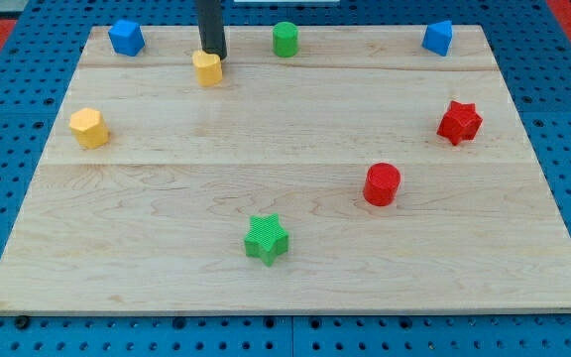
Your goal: Push yellow heart towards center left
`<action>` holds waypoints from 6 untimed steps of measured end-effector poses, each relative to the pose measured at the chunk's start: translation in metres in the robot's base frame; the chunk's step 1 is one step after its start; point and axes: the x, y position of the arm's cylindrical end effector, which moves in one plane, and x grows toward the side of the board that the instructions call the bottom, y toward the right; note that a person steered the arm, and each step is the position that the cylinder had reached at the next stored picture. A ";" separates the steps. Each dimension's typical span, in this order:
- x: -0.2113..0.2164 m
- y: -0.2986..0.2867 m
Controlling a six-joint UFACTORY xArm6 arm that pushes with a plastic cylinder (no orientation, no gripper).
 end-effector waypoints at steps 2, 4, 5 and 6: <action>0.039 -0.012; 0.086 -0.035; 0.094 -0.047; 0.100 -0.059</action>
